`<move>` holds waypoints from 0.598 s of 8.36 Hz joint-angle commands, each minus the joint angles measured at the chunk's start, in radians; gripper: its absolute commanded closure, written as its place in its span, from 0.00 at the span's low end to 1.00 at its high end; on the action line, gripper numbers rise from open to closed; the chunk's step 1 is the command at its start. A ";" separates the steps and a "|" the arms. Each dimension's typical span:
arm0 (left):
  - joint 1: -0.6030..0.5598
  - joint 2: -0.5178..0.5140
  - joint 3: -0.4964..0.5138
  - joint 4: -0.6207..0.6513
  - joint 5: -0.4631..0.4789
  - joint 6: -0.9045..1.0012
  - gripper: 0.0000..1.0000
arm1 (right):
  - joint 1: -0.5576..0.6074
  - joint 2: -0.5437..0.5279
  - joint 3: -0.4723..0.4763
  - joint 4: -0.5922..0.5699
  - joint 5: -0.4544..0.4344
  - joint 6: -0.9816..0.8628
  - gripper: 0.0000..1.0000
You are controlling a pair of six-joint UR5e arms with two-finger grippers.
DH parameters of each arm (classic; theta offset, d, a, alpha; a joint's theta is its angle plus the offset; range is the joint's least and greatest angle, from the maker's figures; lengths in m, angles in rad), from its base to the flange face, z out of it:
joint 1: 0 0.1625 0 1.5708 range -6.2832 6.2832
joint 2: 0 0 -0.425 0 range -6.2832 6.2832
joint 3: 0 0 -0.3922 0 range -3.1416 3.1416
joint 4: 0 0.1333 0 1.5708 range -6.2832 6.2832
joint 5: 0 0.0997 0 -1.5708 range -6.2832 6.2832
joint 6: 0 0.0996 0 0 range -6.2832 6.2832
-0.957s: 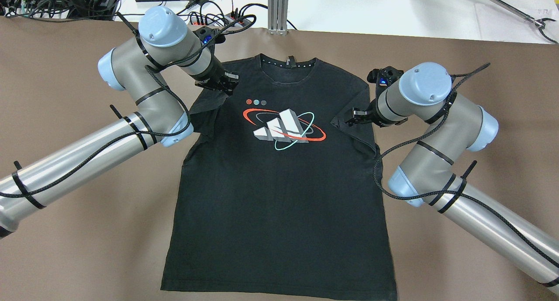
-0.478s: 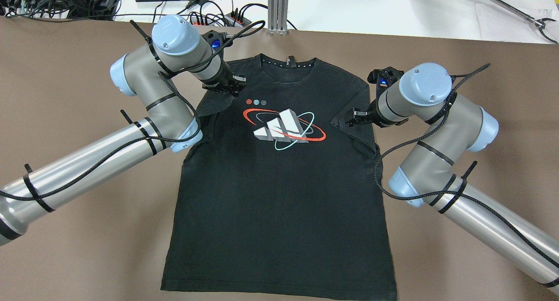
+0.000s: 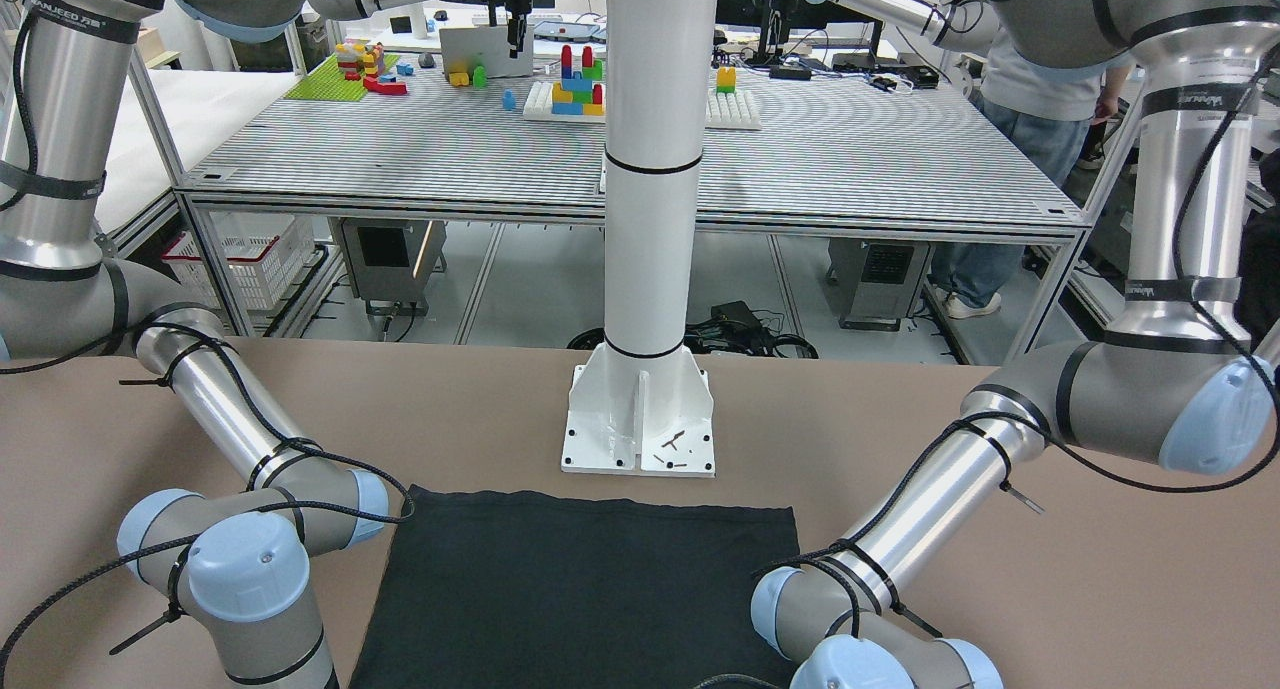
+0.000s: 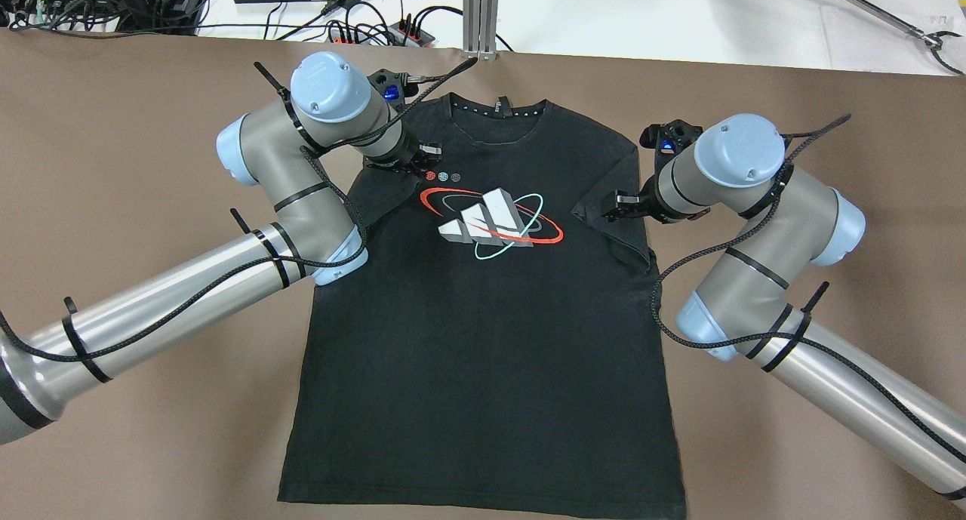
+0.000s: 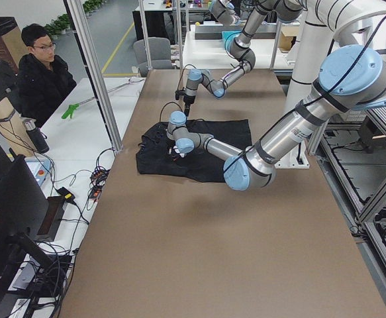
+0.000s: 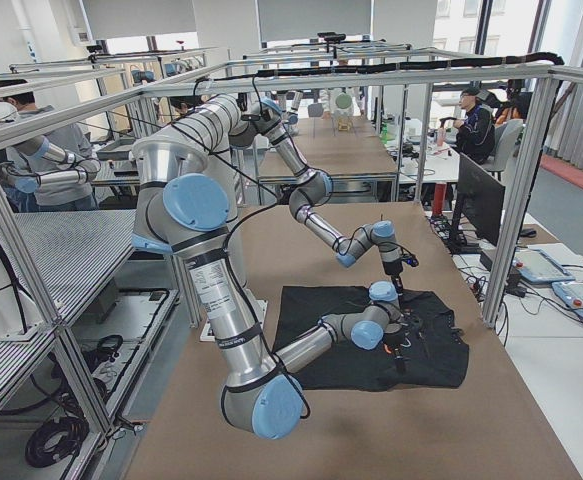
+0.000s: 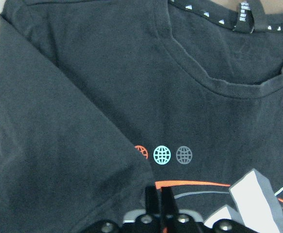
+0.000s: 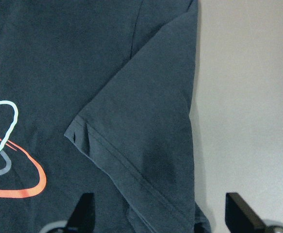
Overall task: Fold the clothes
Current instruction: 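Move the left gripper to the other sleeve while the right gripper holds position, then move both grippers down toward the shirt's hem nearest the robot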
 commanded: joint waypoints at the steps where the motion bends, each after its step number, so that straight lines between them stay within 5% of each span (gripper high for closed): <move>1: 0.005 -0.009 0.001 0.004 0.014 -0.023 0.07 | 0.000 -0.021 0.004 0.003 0.000 -0.009 0.06; 3: 0.020 0.001 -0.066 0.005 0.019 -0.112 0.07 | 0.000 -0.021 0.035 -0.002 -0.003 0.014 0.06; 5: 0.028 0.091 -0.259 0.034 0.044 -0.213 0.07 | -0.005 -0.079 0.121 -0.014 -0.014 0.152 0.06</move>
